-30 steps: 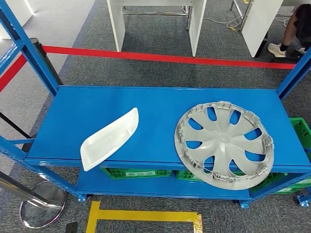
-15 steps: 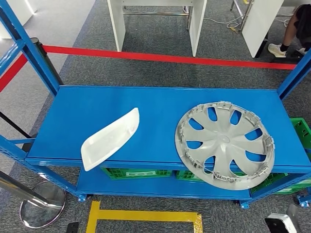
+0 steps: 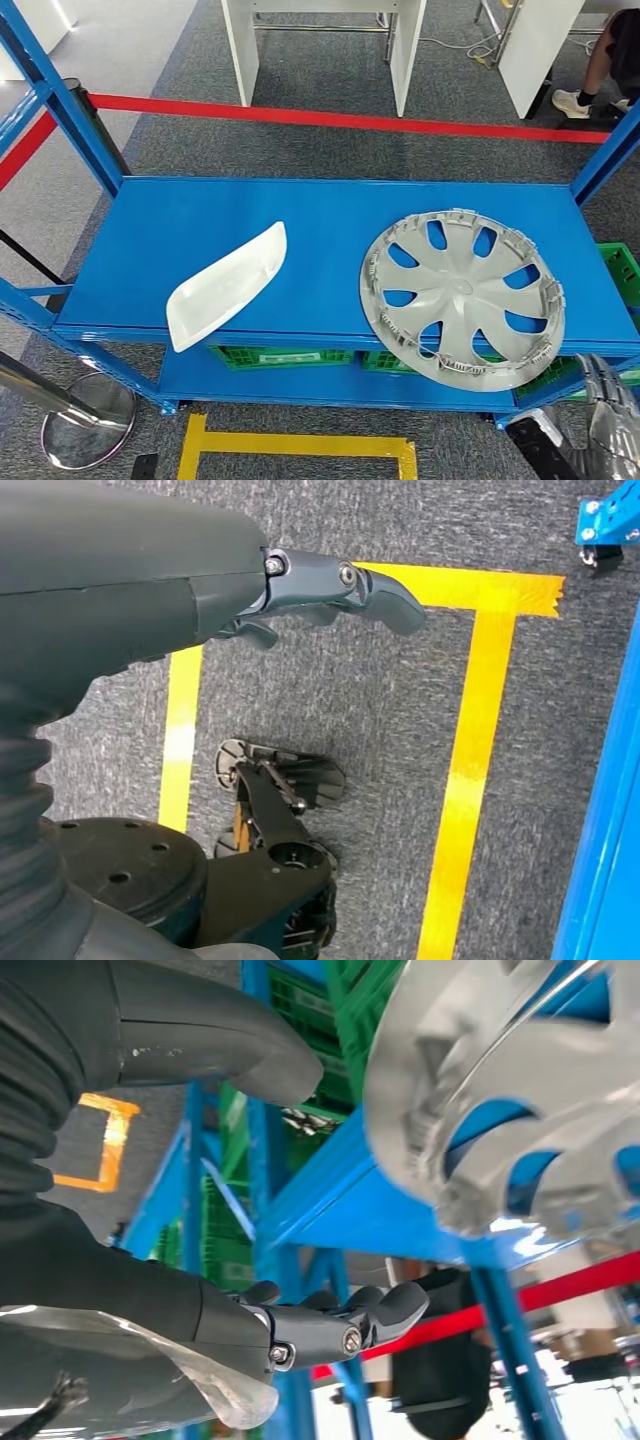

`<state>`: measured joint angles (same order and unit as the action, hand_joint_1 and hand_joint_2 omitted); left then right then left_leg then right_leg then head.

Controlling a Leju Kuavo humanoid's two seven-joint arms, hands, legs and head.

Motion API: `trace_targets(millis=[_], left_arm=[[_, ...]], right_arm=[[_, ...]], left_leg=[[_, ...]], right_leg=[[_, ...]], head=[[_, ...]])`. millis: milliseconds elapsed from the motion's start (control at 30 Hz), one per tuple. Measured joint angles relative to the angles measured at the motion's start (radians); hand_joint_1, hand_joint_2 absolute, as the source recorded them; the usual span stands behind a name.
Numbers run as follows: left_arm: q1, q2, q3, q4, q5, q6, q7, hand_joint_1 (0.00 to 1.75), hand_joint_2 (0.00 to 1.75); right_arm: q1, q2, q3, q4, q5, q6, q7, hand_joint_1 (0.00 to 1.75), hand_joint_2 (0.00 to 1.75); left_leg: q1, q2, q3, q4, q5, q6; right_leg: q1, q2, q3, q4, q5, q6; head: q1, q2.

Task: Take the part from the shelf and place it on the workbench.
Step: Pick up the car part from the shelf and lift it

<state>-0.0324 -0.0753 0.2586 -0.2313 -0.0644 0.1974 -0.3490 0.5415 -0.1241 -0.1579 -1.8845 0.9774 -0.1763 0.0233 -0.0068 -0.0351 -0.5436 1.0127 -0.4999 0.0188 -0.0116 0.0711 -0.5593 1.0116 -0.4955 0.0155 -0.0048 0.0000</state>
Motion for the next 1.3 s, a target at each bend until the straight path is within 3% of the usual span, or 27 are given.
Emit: trace_targets(millis=[167, 467, 633, 933, 1300], left_arm=[[-0.001, 0.002, 0.000, 0.004, -0.005, -0.002, 0.002, 0.00, 1.75], [-0.001, 0.005, 0.000, 0.005, -0.007, -0.003, 0.004, 0.00, 1.75], [-0.006, 0.006, 0.000, 0.005, -0.023, -0.010, 0.015, 0.00, 1.75], [-0.018, 0.008, -0.001, 0.005, -0.042, -0.021, 0.031, 0.00, 1.75], [-0.020, 0.013, -0.001, 0.005, -0.051, -0.027, 0.036, 0.00, 1.75]], right_arm=[[-0.001, -0.098, 0.088, 0.000, -0.008, -0.023, 0.054, 0.00, 1.75], [-0.003, -0.159, 0.145, 0.000, -0.007, -0.041, 0.084, 0.00, 1.75], [-0.038, -0.246, 0.233, 0.000, -0.002, -0.063, 0.168, 0.00, 1.75], [-0.170, -0.382, 0.414, 0.039, -0.031, 0.016, 0.223, 0.00, 1.75], [-0.242, -0.457, 0.498, 0.091, -0.072, 0.068, 0.242, 0.00, 1.75]], left_leg=[[0.000, 0.000, 0.000, 0.000, 0.000, 0.000], [0.000, 0.000, -0.001, 0.000, 0.000, 0.000], [0.000, 0.000, 0.000, 0.000, 0.000, 0.000], [0.000, -0.001, 0.001, 0.001, 0.001, 0.001], [0.000, -0.001, 0.000, 0.000, 0.001, 0.001]], right_leg=[[0.000, 0.000, 0.000, 0.000, 0.000, 0.000], [0.000, 0.000, 0.000, 0.000, 0.000, 0.000], [0.000, 0.000, 0.000, 0.000, 0.000, 0.000], [0.000, 0.000, 0.000, 0.000, 0.001, 0.001], [0.000, 0.000, 0.000, 0.000, 0.000, 0.001]], head=[[0.000, 0.000], [0.000, 0.000], [0.000, 0.000], [0.000, 0.000], [0.000, 0.000]])
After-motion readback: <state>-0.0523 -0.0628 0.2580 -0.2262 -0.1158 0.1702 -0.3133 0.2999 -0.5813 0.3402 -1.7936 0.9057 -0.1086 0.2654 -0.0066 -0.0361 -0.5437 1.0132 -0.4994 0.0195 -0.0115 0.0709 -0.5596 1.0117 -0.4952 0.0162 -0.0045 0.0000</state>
